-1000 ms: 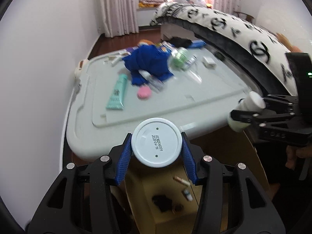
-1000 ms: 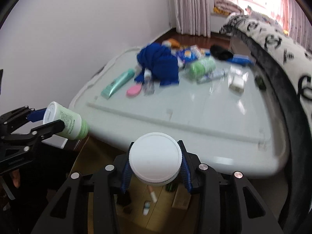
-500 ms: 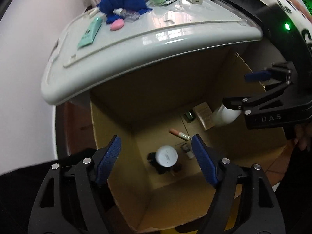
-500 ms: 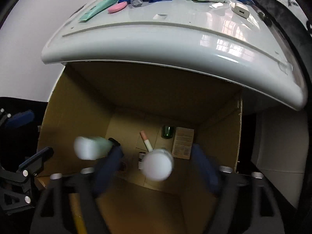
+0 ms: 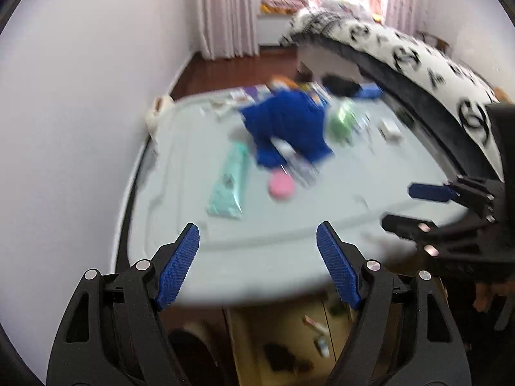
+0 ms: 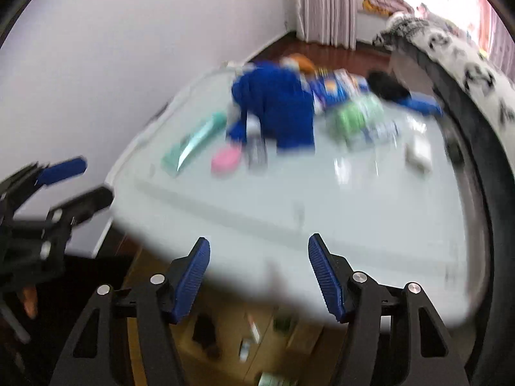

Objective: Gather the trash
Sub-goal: 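Grasp the small clear spray bottle with the right gripper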

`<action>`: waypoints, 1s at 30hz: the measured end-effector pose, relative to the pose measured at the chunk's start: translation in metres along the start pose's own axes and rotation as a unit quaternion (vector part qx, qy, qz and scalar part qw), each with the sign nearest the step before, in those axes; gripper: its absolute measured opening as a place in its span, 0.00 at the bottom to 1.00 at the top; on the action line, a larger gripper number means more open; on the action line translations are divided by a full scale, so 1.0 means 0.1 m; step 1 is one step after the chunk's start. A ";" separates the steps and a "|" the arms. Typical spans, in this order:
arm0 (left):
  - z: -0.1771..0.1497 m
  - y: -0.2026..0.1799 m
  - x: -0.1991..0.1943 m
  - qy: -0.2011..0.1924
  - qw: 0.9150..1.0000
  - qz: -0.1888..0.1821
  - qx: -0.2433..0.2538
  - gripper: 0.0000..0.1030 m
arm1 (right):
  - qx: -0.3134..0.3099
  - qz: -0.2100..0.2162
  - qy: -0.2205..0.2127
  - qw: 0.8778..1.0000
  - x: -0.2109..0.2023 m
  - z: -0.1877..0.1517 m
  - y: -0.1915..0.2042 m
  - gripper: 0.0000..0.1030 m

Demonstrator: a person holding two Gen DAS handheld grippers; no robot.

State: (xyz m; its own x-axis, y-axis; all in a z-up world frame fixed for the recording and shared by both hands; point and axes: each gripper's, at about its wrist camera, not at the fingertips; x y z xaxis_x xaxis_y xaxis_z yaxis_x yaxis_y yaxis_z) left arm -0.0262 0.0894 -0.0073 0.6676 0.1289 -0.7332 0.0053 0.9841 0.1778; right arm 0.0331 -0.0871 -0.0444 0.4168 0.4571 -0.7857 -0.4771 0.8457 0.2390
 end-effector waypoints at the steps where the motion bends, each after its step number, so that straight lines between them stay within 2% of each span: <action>1: 0.02 0.04 0.02 -0.011 1.000 0.008 -0.008 0.72 | -0.012 -0.008 -0.002 1.000 0.14 0.15 0.00 0.61; 4: -0.07 0.14 0.12 -0.015 1.000 0.009 -0.023 0.72 | -0.015 -0.010 0.017 1.000 0.52 0.40 -0.06 0.59; 8: -0.12 0.24 0.32 0.028 0.999 -0.011 -0.038 0.72 | -0.001 0.001 0.027 1.000 0.91 0.59 -0.10 0.56; 14: -0.14 0.20 0.32 0.036 0.998 -0.027 -0.032 0.72 | 0.019 0.012 0.044 0.999 1.26 0.71 -0.21 0.39; 16: -0.14 0.16 0.33 0.041 0.998 -0.033 -0.025 0.72 | 0.021 0.012 0.057 0.998 1.36 0.74 -0.23 0.24; 17: -0.15 0.16 0.33 0.042 0.998 -0.033 -0.023 0.72 | 0.022 0.012 0.066 0.998 1.40 0.75 -0.23 0.24; 20: -0.13 0.14 0.35 0.043 0.998 -0.030 -0.021 0.72 | 0.015 0.006 0.073 0.997 1.42 0.77 -0.21 0.24; 23: -0.11 0.16 0.38 0.047 0.998 -0.026 -0.026 0.72 | 0.018 0.006 0.063 0.998 1.33 0.75 -0.21 0.24; 30: -0.11 0.25 0.48 0.066 0.996 -0.027 -0.048 0.72 | 0.006 0.012 0.039 0.999 0.86 0.63 -0.23 0.24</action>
State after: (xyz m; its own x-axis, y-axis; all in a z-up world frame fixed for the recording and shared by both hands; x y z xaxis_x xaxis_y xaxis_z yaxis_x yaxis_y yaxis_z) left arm -0.0024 0.1218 -0.0452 0.5639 0.0847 -0.8215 -0.0373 0.9963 0.0772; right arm 0.1292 -0.0495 -0.0816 0.3446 0.4547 -0.8213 -0.4768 0.8384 0.2641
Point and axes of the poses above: each gripper's, at about its wrist camera, not at the fingertips, and x roughly the way its jaws point, y to its left, z to its top, and after that the axes turned 12 degrees about z, right-handed
